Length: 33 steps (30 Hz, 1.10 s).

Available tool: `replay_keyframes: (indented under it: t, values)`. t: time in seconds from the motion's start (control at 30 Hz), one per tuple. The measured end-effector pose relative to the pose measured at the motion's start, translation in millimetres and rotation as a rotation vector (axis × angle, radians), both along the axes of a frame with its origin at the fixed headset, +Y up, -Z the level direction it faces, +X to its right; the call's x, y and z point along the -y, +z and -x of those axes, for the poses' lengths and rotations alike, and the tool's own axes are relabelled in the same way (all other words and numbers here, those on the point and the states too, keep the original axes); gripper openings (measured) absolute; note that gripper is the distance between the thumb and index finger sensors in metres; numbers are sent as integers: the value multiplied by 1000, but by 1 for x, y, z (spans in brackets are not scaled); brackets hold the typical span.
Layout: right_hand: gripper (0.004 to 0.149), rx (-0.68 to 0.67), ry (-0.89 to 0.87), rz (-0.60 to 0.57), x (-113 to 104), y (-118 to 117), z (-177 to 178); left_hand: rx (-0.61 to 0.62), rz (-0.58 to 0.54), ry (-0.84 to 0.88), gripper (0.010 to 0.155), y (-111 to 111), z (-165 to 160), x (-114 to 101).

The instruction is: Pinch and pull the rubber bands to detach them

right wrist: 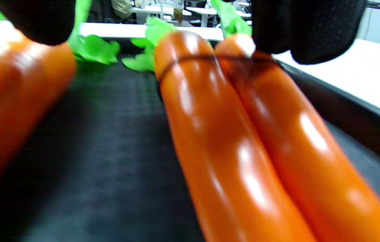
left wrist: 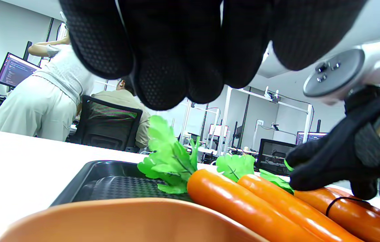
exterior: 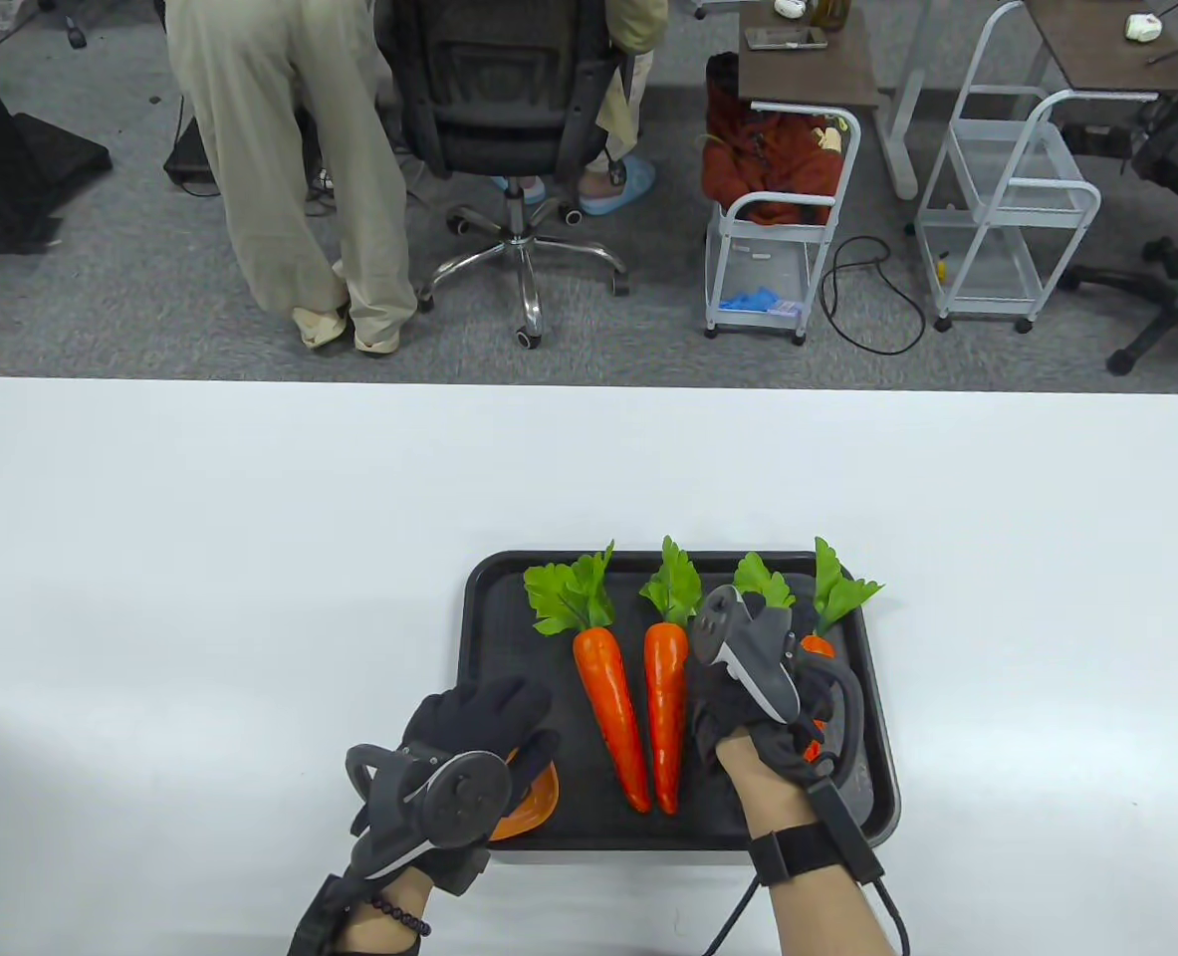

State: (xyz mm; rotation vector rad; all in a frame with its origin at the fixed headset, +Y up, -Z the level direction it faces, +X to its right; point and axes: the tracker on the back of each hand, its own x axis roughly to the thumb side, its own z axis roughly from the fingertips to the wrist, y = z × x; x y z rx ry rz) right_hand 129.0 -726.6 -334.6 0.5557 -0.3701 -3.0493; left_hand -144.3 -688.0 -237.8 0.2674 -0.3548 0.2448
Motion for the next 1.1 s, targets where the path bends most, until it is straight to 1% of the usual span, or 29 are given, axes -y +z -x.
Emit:
replay_keyframes:
  t: [0.23,0.33,0.4,0.57,0.63,0.77,0.9,0.93,1.03,1.1]
  values:
    - [89,35,-2,42,20,-1,-15,-1,3,-6,49,0,0,0]
    - [88,26,4,24,26,-1,-17,-5,5,-7,49,0,0,0]
    - [90,26,-4,15,29,0,-18,-5,9,-5,49,-1,0,0]
    - [89,11,-23,-9,30,2,-22,-3,11,-9,49,-1,-1,0]
    - [89,11,-50,-21,28,4,-25,-2,11,-9,49,-1,-1,1]
    - [89,-1,-176,-64,21,11,-30,0,14,-8,49,-1,-2,1]
    - [89,-49,-350,-135,10,20,-32,-2,16,7,49,-1,-2,1]
    - [88,-78,-413,-164,7,24,-31,-5,24,24,50,-1,-2,1]
    - [88,-121,-472,-200,0,31,-30,-8,36,51,51,-1,-1,1]
    - [88,-157,-541,-236,-5,37,-28,-10,38,63,53,-1,0,1]
